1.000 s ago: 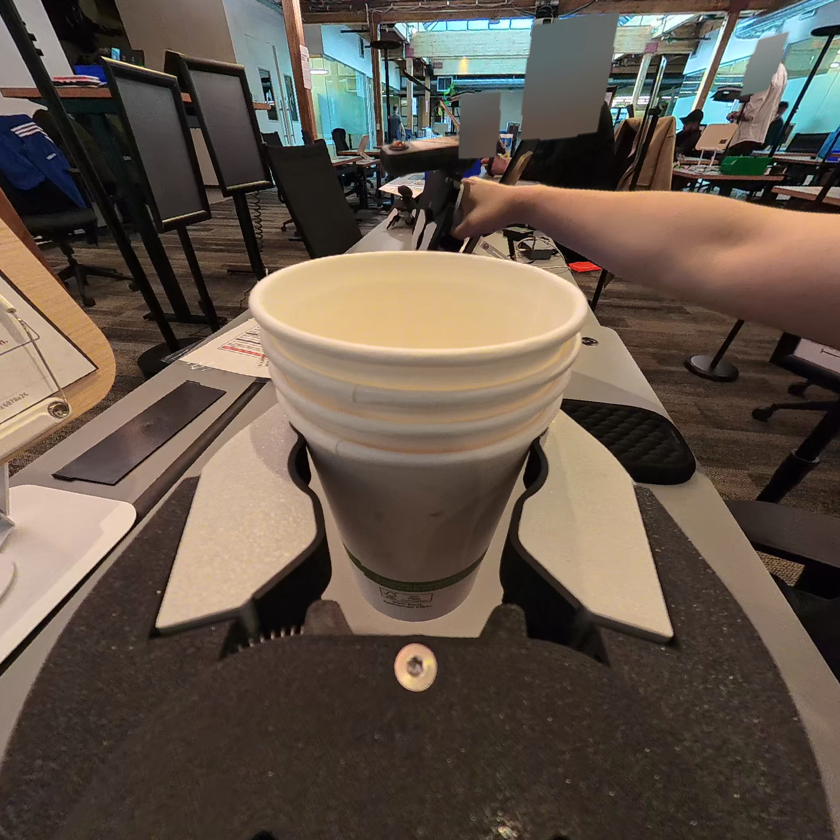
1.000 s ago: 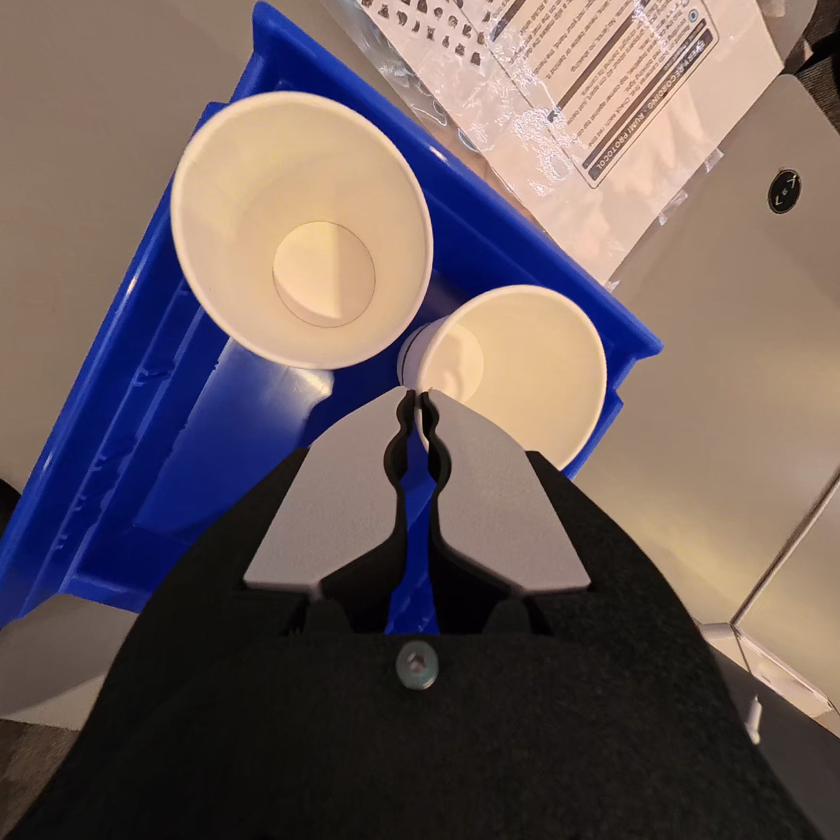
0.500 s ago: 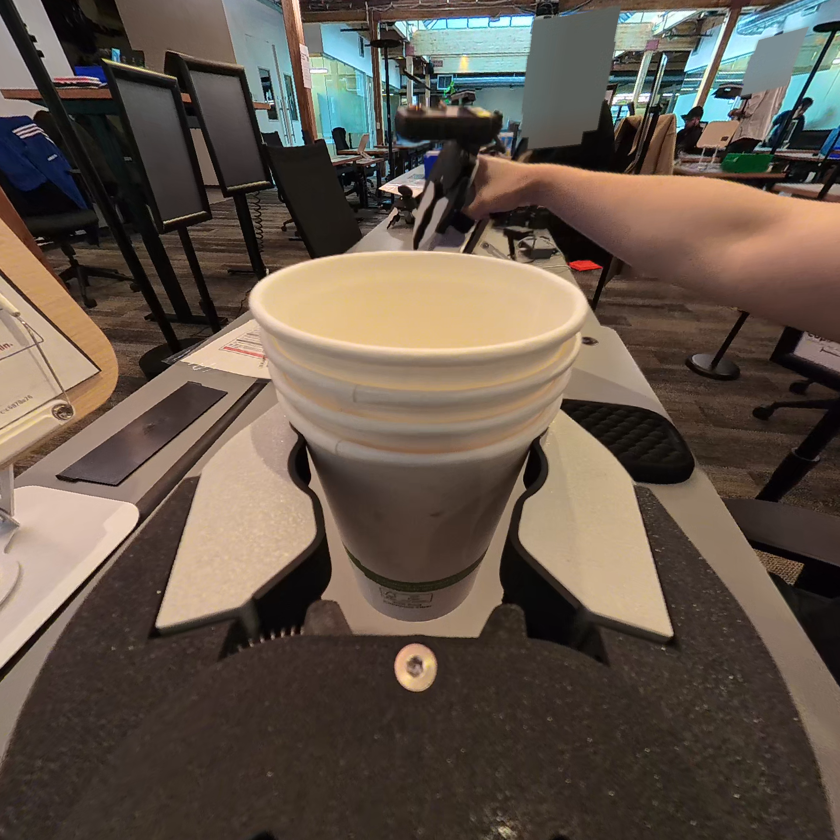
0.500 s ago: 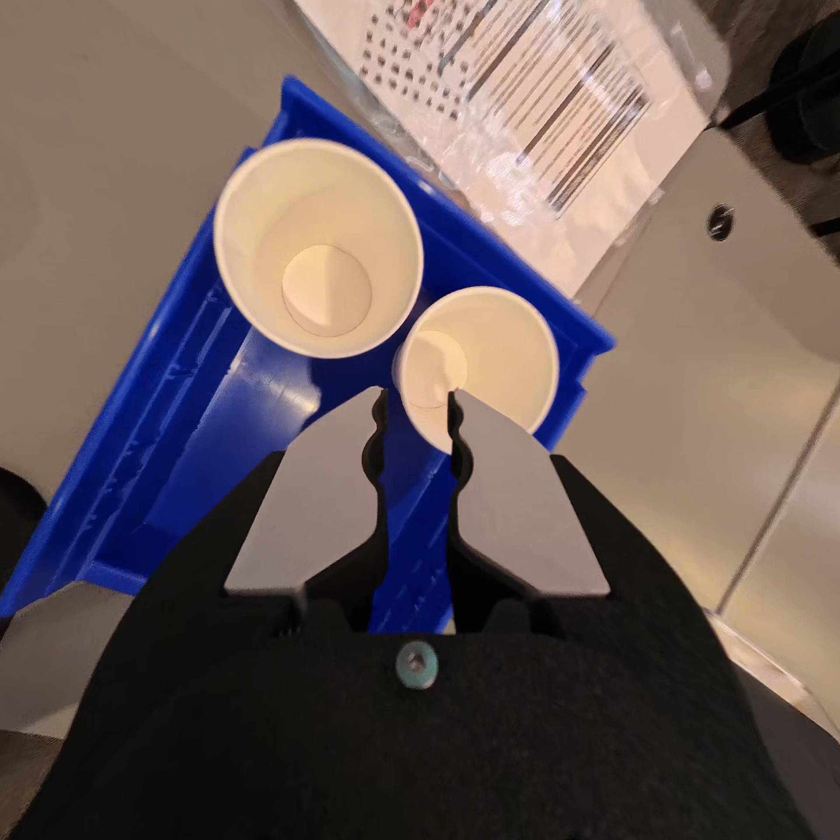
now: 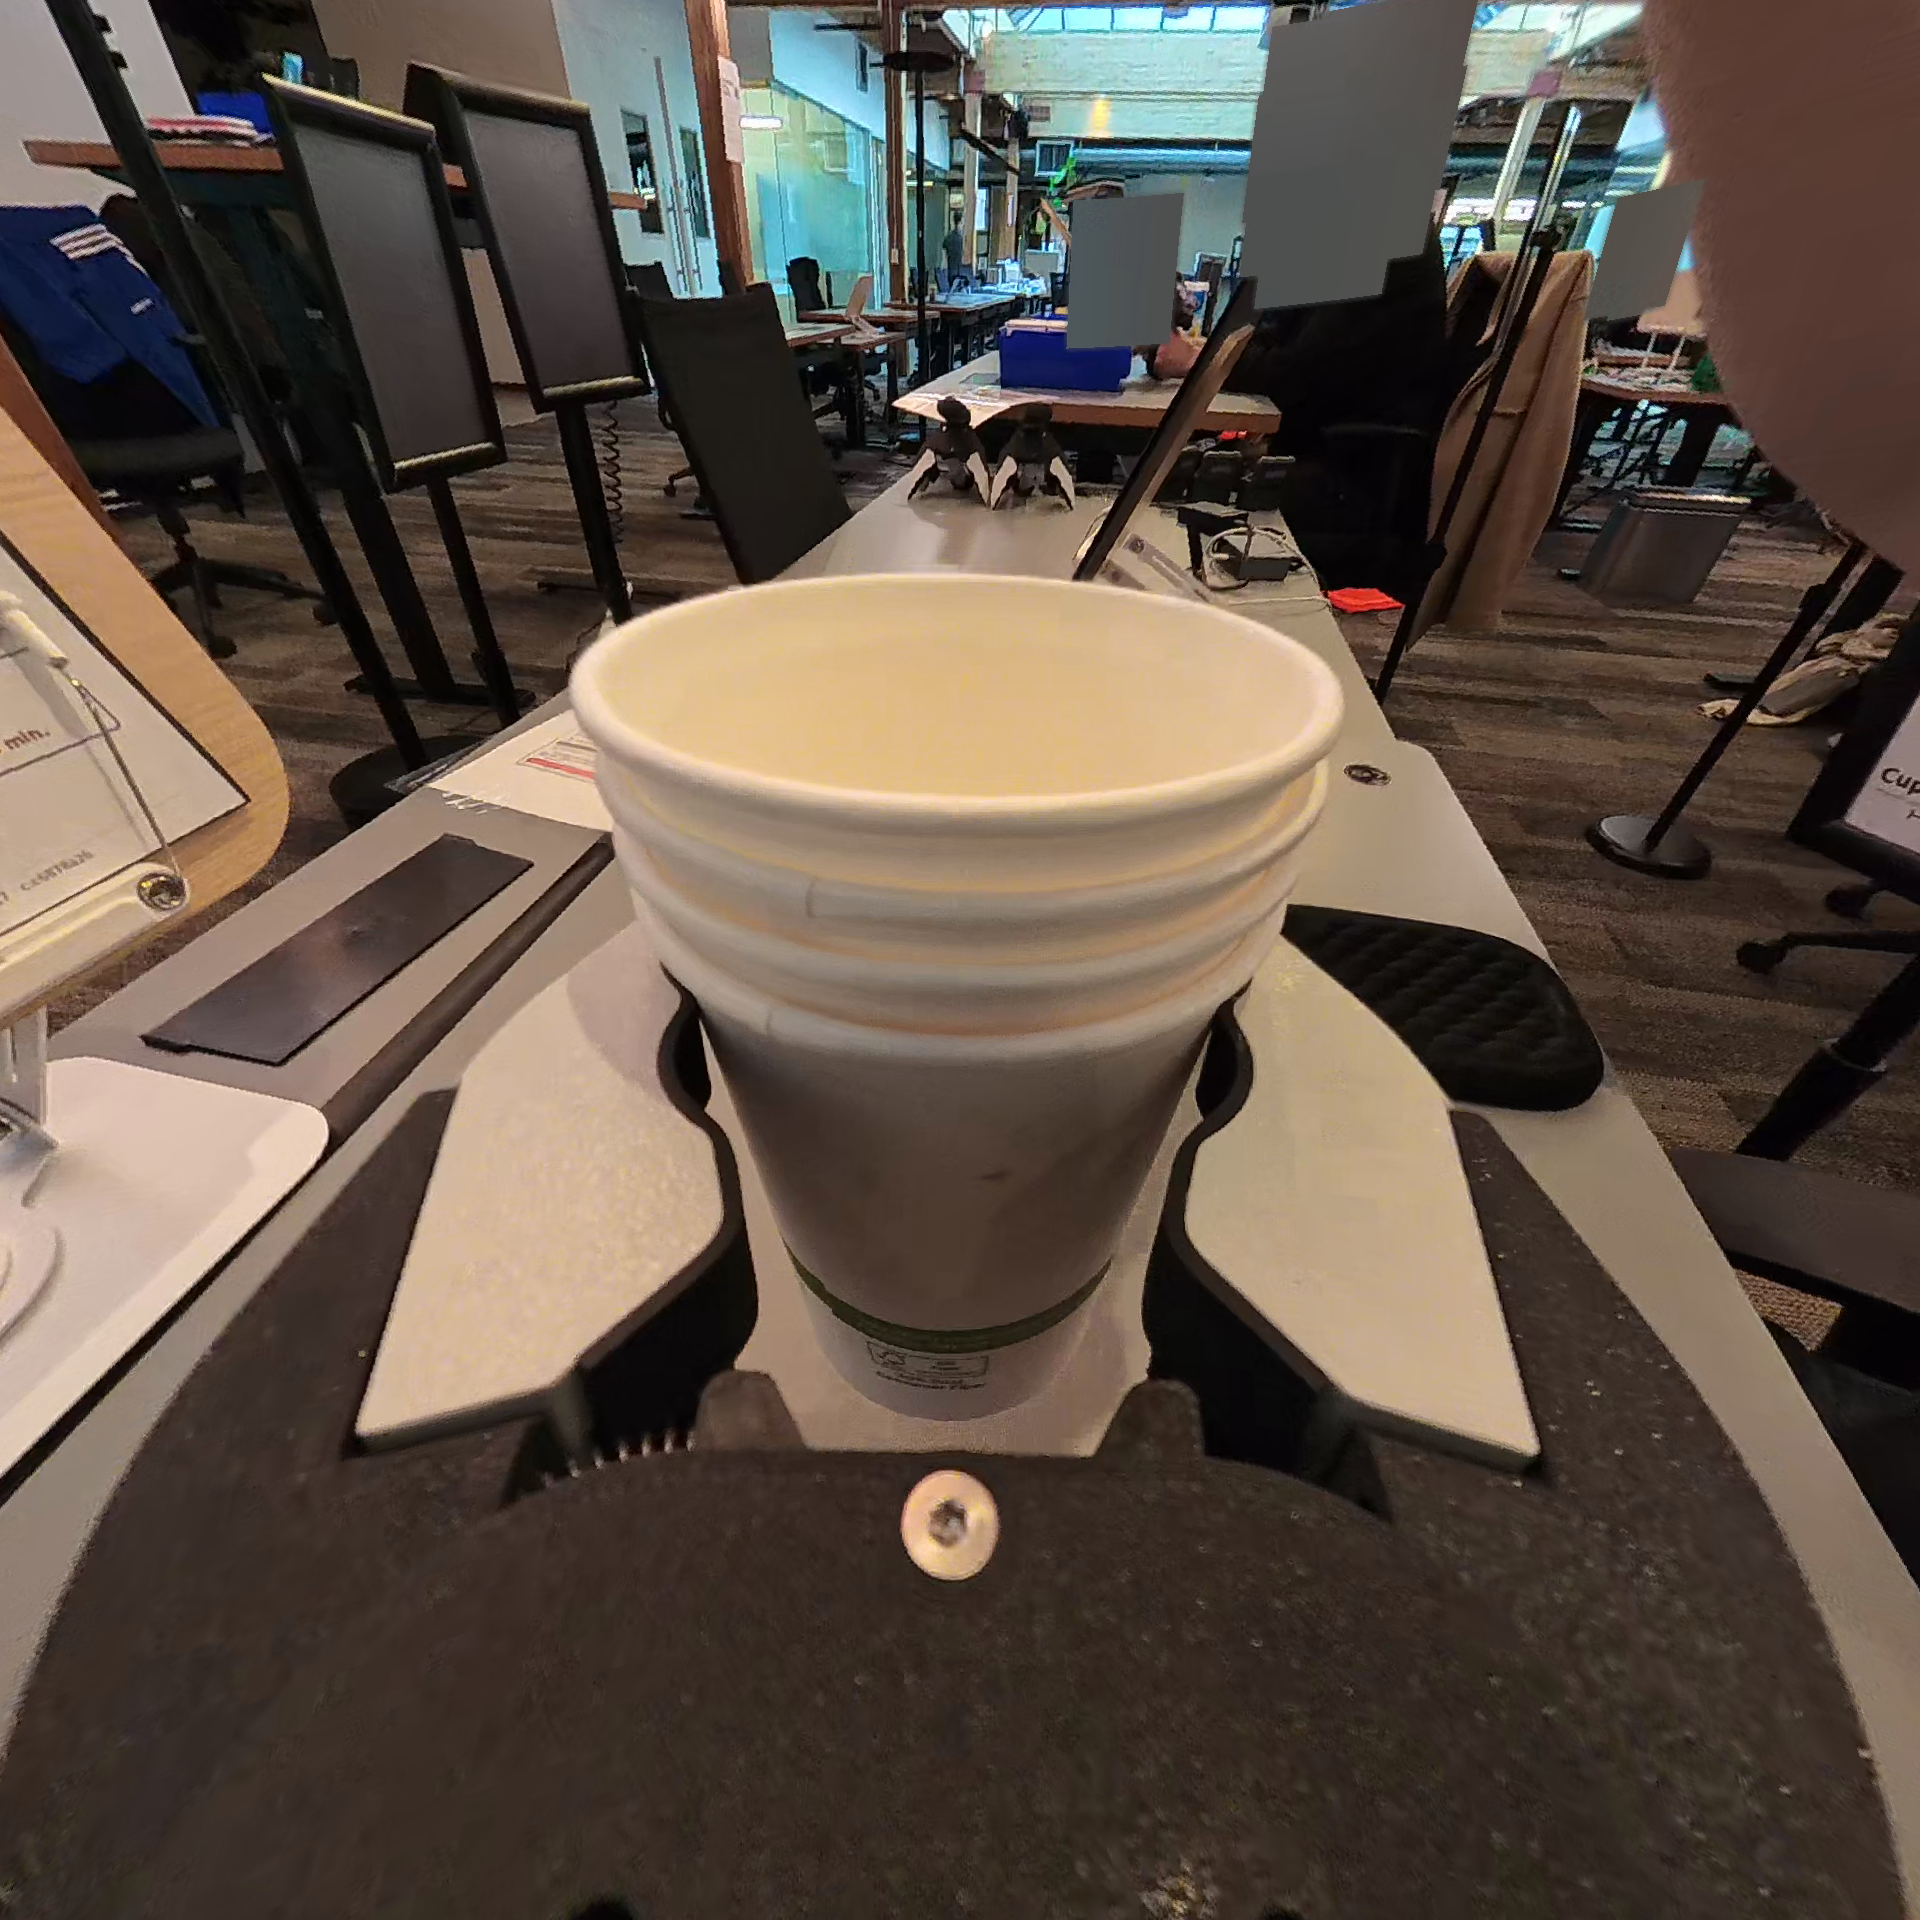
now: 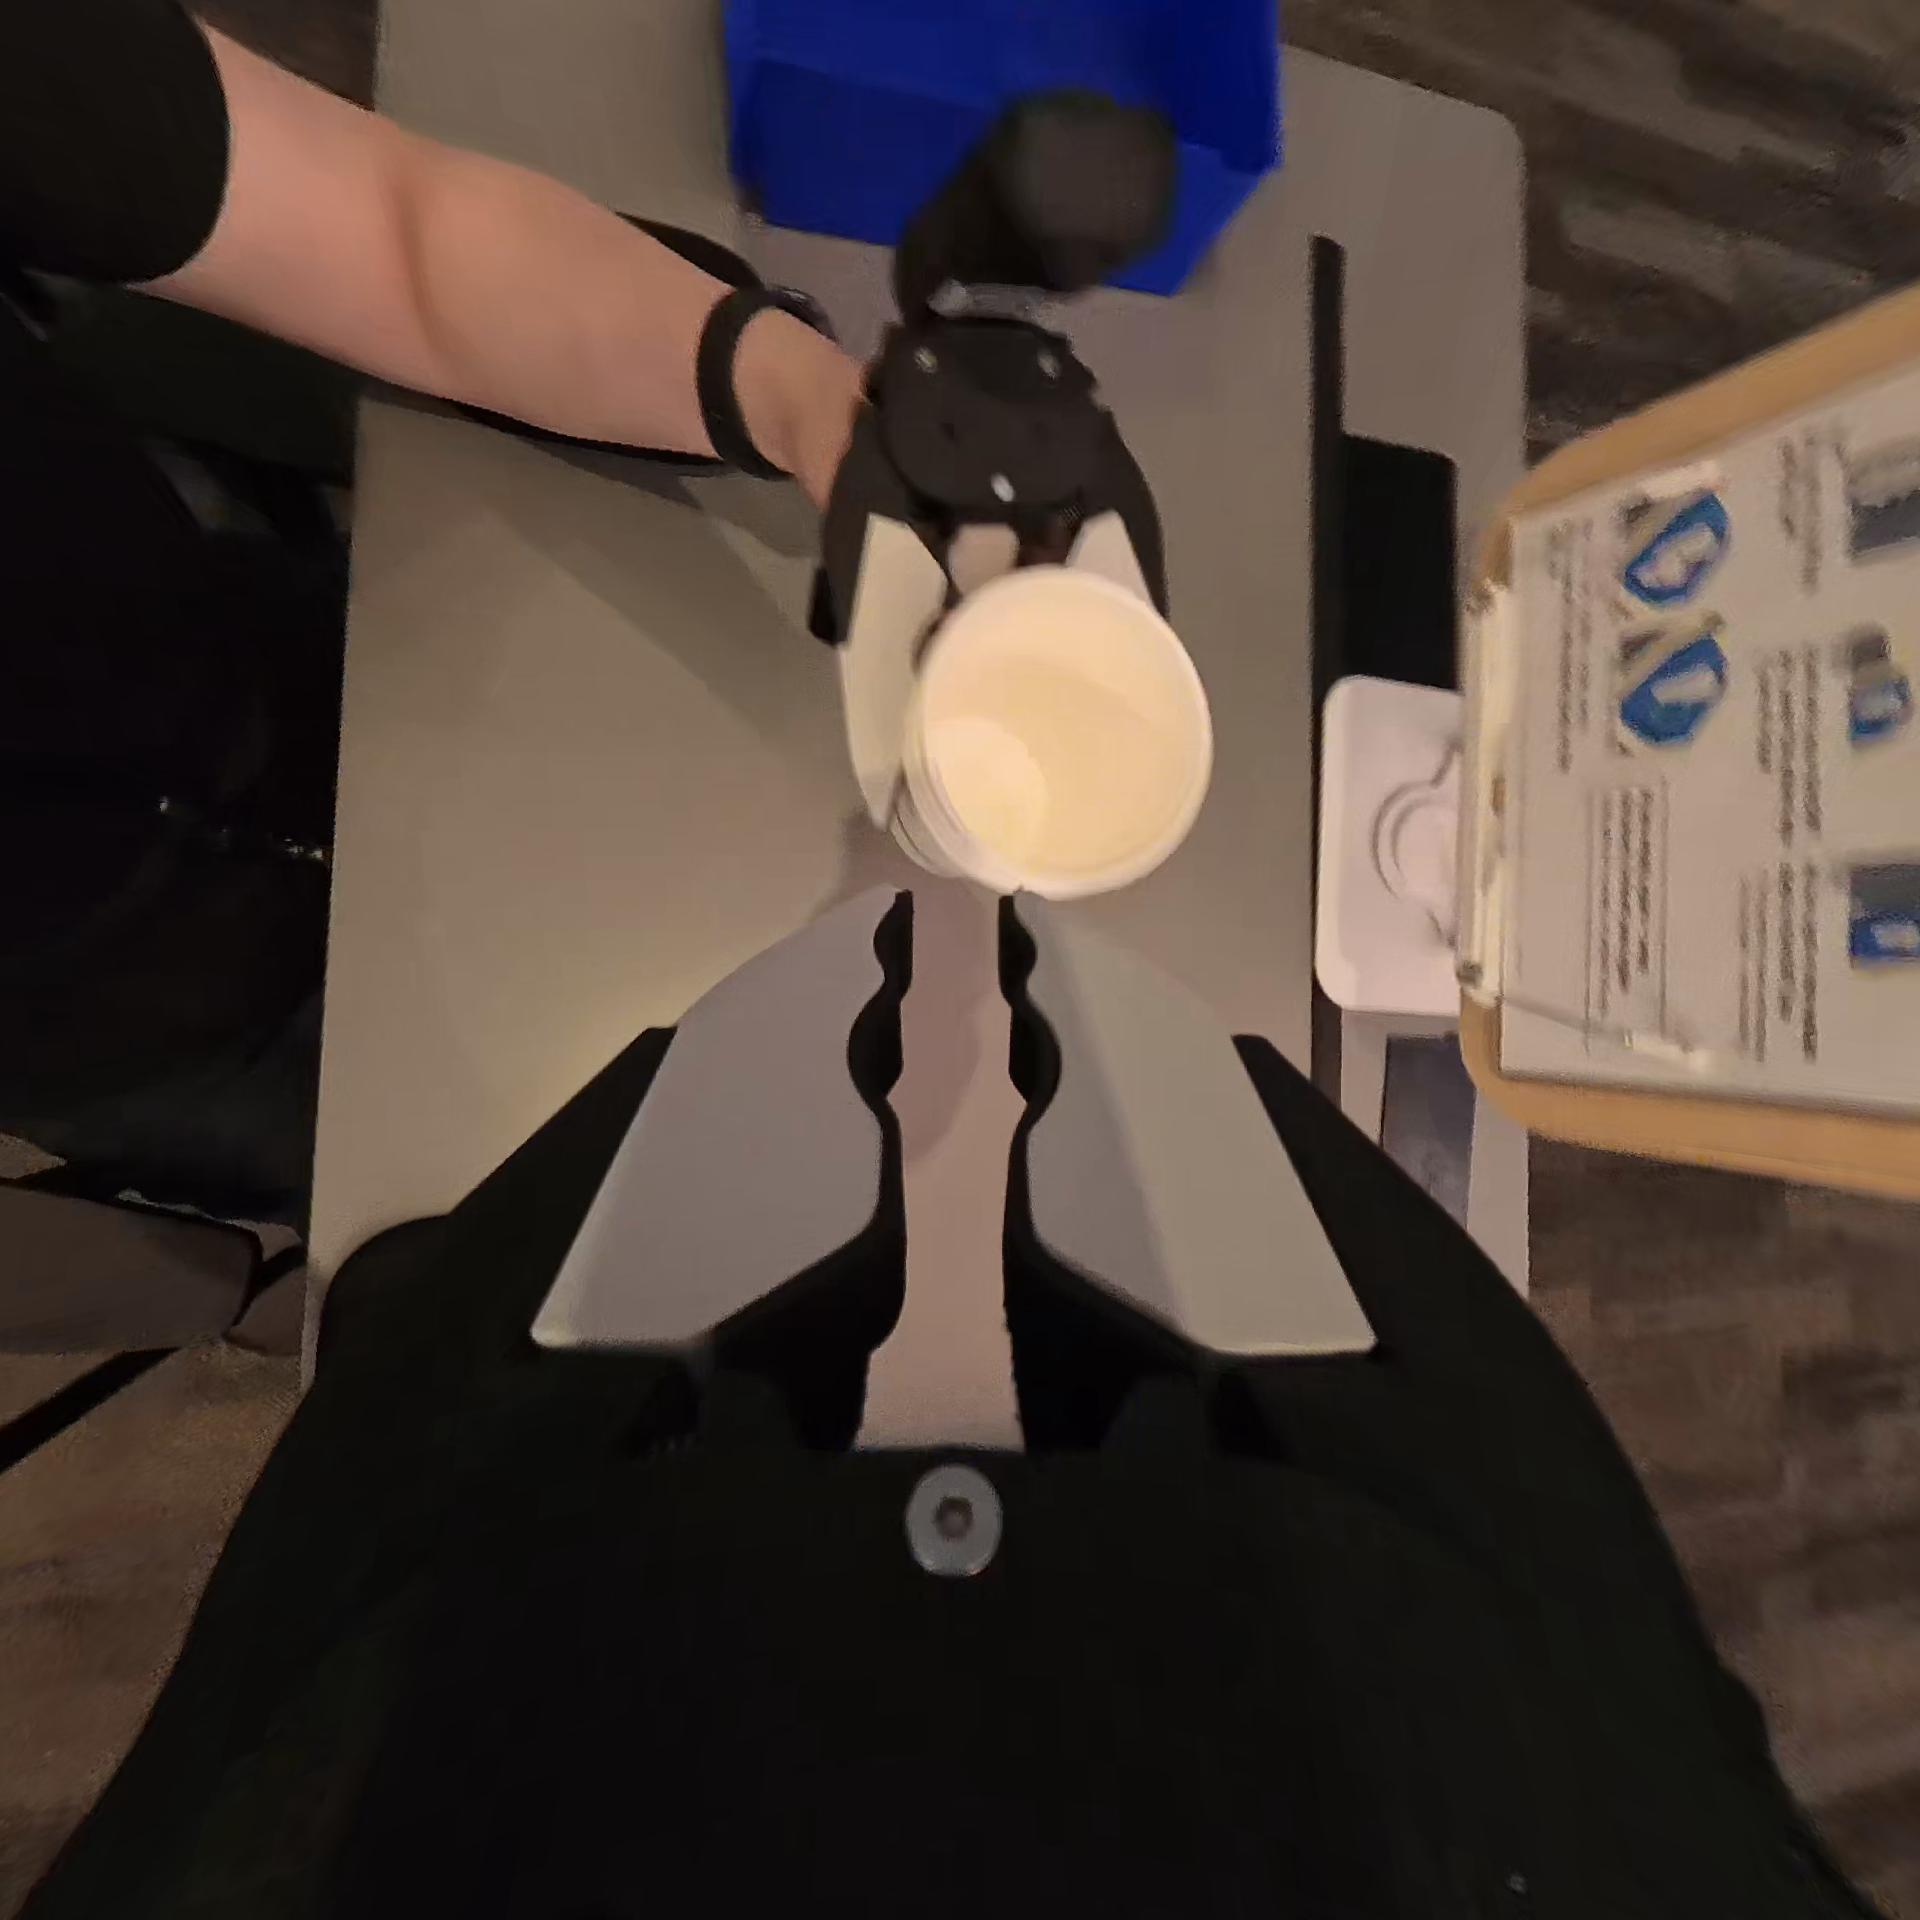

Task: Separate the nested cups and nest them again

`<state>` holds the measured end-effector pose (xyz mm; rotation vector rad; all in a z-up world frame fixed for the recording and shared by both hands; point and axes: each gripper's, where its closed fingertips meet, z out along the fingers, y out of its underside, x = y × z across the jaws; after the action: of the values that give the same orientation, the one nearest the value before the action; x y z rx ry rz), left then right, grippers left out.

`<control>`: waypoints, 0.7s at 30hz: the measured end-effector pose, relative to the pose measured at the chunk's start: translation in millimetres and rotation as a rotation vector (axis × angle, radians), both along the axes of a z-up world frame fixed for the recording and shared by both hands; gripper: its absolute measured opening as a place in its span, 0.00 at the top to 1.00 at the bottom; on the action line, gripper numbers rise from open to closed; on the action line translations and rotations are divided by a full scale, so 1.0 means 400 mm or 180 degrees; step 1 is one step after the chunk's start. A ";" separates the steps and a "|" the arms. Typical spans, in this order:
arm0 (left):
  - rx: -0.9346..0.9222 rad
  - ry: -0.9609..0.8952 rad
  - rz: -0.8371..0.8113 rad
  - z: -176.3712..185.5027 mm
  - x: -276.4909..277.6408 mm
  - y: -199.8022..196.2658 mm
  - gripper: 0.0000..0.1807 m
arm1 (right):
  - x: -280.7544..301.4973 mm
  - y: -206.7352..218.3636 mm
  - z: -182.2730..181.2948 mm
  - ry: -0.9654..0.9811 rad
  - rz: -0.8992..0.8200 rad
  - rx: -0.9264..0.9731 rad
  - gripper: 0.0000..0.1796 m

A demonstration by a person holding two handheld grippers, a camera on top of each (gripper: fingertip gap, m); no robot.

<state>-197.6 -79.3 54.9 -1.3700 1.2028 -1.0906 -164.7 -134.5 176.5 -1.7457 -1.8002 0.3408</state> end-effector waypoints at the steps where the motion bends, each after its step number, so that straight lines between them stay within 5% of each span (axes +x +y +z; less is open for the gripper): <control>1: 0.0004 0.0030 0.0001 -0.004 0.001 0.000 0.48 | -0.037 -0.007 -0.014 -0.0091 0.0077 0.0013 0.92; 7: 0.0054 0.0089 -0.0031 -0.010 0.007 -0.009 0.48 | -0.140 -0.007 -0.108 -0.0564 0.0252 0.0002 0.92; 21: 0.0114 0.0036 -0.0107 0.005 0.015 -0.029 0.48 | -0.132 0.007 -0.201 -0.0950 0.0216 -0.0322 0.97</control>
<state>-191.6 -91.0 57.0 -1.3346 1.2520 -1.0809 -217.5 -131.7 96.0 -1.8891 -2.0873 0.2096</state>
